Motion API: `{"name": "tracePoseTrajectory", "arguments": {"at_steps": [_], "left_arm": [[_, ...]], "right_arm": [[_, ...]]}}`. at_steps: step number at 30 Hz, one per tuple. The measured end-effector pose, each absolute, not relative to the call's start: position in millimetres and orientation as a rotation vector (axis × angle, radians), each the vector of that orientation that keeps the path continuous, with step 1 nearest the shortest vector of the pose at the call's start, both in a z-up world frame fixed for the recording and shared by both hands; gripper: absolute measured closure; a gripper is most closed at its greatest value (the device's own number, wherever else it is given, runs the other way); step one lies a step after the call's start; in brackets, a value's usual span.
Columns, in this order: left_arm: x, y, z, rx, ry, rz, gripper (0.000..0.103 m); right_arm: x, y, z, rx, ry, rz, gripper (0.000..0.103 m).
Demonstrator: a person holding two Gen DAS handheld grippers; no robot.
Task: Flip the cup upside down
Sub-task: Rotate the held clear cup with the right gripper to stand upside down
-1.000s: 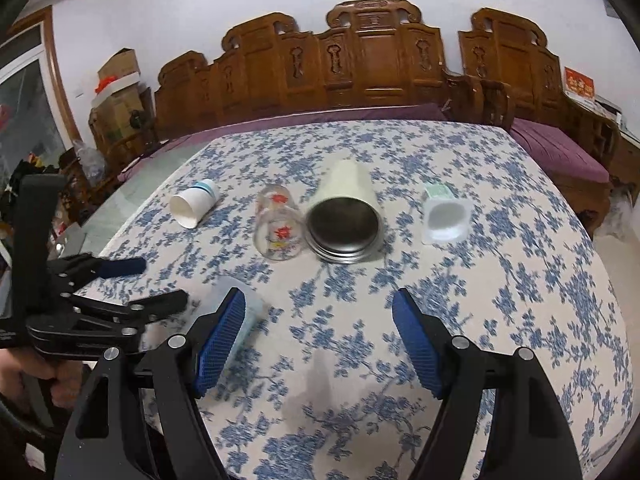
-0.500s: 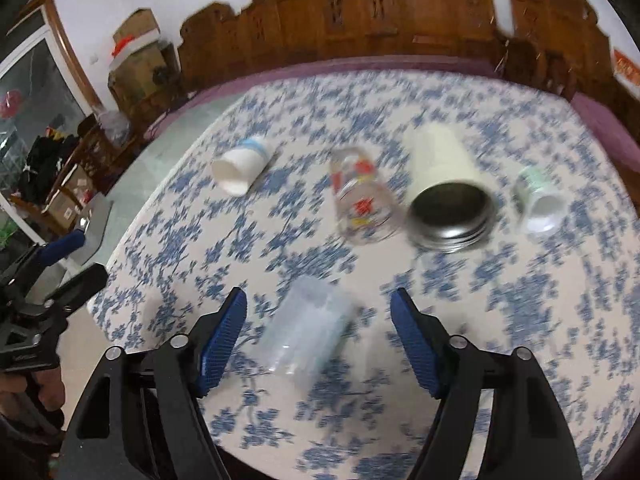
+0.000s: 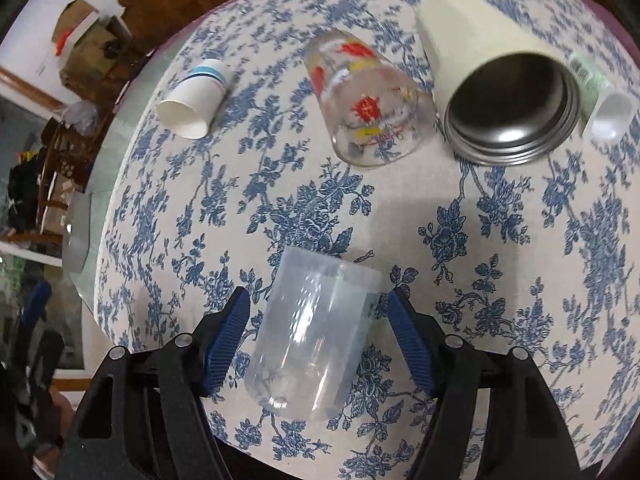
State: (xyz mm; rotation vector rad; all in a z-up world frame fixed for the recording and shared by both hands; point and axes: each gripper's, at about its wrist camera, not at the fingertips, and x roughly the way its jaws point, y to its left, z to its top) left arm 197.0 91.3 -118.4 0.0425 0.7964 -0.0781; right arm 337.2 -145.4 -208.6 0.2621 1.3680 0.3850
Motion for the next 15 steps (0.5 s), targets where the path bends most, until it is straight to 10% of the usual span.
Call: {"name": "tracePoseTrajectory", "arguments": {"at_steps": [15], "left_arm": [[195.9, 86.4, -120.8, 0.056, 0.803, -0.098, 0.008]], "right_arm": [[347.9, -148.9, -216.6, 0.321, 1.388, 0.414, 0.045]]}}
